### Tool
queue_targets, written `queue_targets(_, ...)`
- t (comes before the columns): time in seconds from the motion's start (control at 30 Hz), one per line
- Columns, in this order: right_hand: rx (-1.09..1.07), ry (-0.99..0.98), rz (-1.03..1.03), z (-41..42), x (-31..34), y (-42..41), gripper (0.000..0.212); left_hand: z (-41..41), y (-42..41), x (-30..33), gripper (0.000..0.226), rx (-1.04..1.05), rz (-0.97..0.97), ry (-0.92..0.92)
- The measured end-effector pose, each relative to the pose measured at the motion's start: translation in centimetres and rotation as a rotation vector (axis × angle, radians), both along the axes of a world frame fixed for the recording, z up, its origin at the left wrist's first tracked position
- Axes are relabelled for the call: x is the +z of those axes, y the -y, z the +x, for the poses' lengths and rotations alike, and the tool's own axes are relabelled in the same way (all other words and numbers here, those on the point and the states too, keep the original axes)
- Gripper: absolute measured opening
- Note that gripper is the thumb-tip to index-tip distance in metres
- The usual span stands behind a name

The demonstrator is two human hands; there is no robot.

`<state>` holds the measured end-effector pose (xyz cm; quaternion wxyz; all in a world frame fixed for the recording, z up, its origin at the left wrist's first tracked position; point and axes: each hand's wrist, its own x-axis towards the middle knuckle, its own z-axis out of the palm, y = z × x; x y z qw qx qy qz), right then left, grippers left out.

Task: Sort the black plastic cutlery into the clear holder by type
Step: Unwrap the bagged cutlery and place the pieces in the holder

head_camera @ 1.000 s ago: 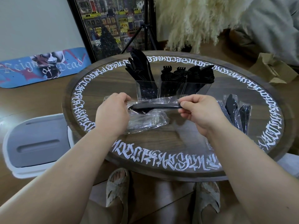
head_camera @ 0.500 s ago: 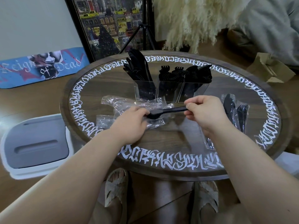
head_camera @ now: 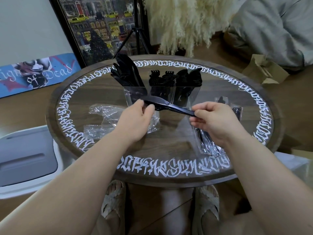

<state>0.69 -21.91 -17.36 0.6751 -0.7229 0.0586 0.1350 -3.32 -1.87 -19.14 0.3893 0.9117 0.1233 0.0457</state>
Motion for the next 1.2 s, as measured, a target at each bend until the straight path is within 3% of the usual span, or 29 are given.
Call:
queue_targets(0.17,0.186,-0.054,-0.107,-0.3,0.0,0.6,0.02,0.5,1.3,0.6,0.027,0.122,-0.427,0.0)
queue_targets(0.3,0.318,-0.035,-0.226,-0.1,-0.3,0.7,0.022,1.1,1.6,0.5,0.019,0.17,-0.577,0.02)
queue_targets(0.5,0.415,0.199,-0.574,0.0,-0.5,-0.4,0.011,1.2,2.0,0.4,0.008,0.081,-0.471,0.029)
queue_targets(0.67,0.319,0.266,-0.406,0.5,-0.3,-2.3,0.031,1.0,3.1,0.4,0.002,-0.07,-0.326,0.008)
queue_targets(0.83,0.353,0.285,-0.421,0.4,-0.5,-2.8,0.035,0.6,3.3,0.5,0.012,-0.121,-0.244,0.03)
queue_targets(1.2,0.274,0.33,-0.386,0.1,-0.4,-3.4,0.022,0.7,3.2,0.9,0.03,-0.05,-0.429,0.158)
